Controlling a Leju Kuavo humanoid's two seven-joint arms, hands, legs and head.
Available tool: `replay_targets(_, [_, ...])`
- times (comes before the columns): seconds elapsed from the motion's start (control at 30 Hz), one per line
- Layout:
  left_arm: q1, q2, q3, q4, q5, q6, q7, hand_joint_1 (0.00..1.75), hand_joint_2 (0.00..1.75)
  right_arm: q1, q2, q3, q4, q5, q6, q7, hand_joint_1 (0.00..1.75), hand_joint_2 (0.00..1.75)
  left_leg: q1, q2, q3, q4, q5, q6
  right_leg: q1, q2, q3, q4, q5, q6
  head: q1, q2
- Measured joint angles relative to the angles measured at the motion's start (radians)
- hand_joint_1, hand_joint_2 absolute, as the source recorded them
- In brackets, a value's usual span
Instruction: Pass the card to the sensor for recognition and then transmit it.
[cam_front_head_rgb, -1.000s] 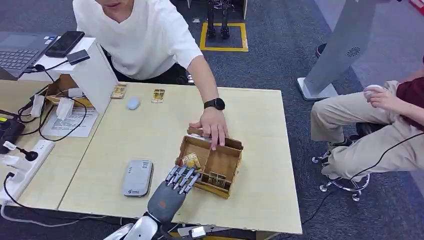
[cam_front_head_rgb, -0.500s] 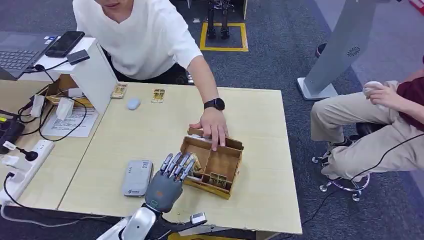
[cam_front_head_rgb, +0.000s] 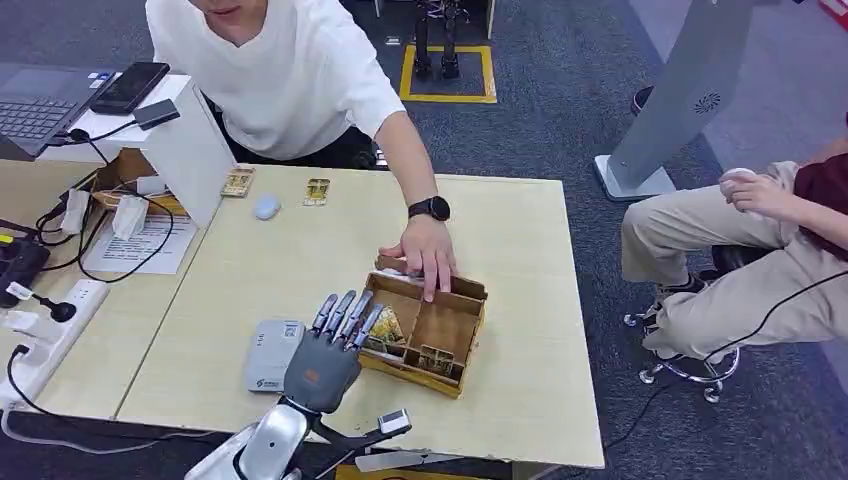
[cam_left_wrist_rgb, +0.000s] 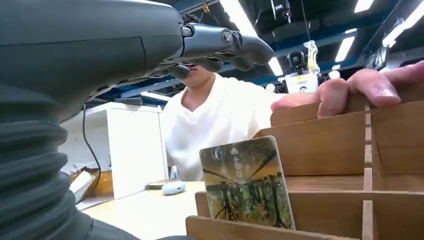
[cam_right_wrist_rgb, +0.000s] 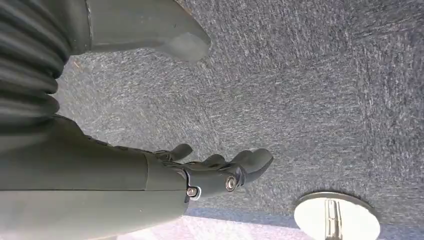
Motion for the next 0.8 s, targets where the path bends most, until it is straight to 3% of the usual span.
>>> replay_targets(0.2, [-0.002, -0.003, 0.0, 0.003, 0.0, -0.026, -0.027, 0.0, 1.75, 0.0, 0.0, 0.004, 0.0, -0.003, 0.0, -0.002, 0.0, 1.75, 0.0, 0.0, 0.0, 0.0, 0.0, 0.0, 0.0, 0.0, 0.0, 0.0, 0.0, 0.0, 0.0, 0.0])
replay_targets(0.23, [-0.003, -0.004, 0.0, 0.005, 0.0, -0.03, -0.034, 0.26, 1.75, 0.0, 0.0, 0.004, 0.0, -0.004, 0.0, -0.003, 0.0, 1.75, 0.0, 0.0, 0.0, 0.0, 0.0, 0.0, 0.0, 0.0, 0.0, 0.0, 0.0, 0.0, 0.0, 0.0])
replay_targets(0.27, [-0.003, -0.006, 0.0, 0.007, 0.0, -0.032, -0.039, 1.57, 1.75, 0.0, 0.0, 0.004, 0.0, -0.004, 0.0, -0.005, 0.0, 1.75, 0.0, 0.0, 0.0, 0.0, 0.0, 0.0, 0.0, 0.0, 0.0, 0.0, 0.0, 0.0, 0.0, 0.0])
replay_targets(0.3, [-0.003, -0.01, 0.0, 0.009, 0.0, -0.034, -0.048, 1.75, 1.75, 0.0, 0.0, 0.004, 0.0, -0.005, 0.0, -0.005, 0.0, 1.75, 0.0, 0.0, 0.0, 0.0, 0.0, 0.0, 0.0, 0.0, 0.0, 0.0, 0.0, 0.0, 0.0, 0.0])
replay_targets(0.77, [-0.005, -0.045, 0.0, 0.032, 0.0, -0.052, -0.076, 1.75, 1.75, -0.001, 0.0, 0.006, 0.0, 0.0, 0.0, -0.006, 0.0, 1.75, 0.0, 0.0, 0.0, 0.0, 0.0, 0.0, 0.0, 0.0, 0.0, 0.0, 0.0, 0.0, 0.0, 0.0])
replay_targets(0.8, [-0.005, -0.047, 0.0, 0.032, 0.0, -0.052, -0.076, 1.68, 1.75, -0.001, 0.0, 0.006, 0.0, 0.0, 0.0, -0.006, 0.0, 1.75, 0.0, 0.0, 0.0, 0.0, 0.0, 0.0, 0.0, 0.0, 0.0, 0.0, 0.0, 0.0, 0.0, 0.0])
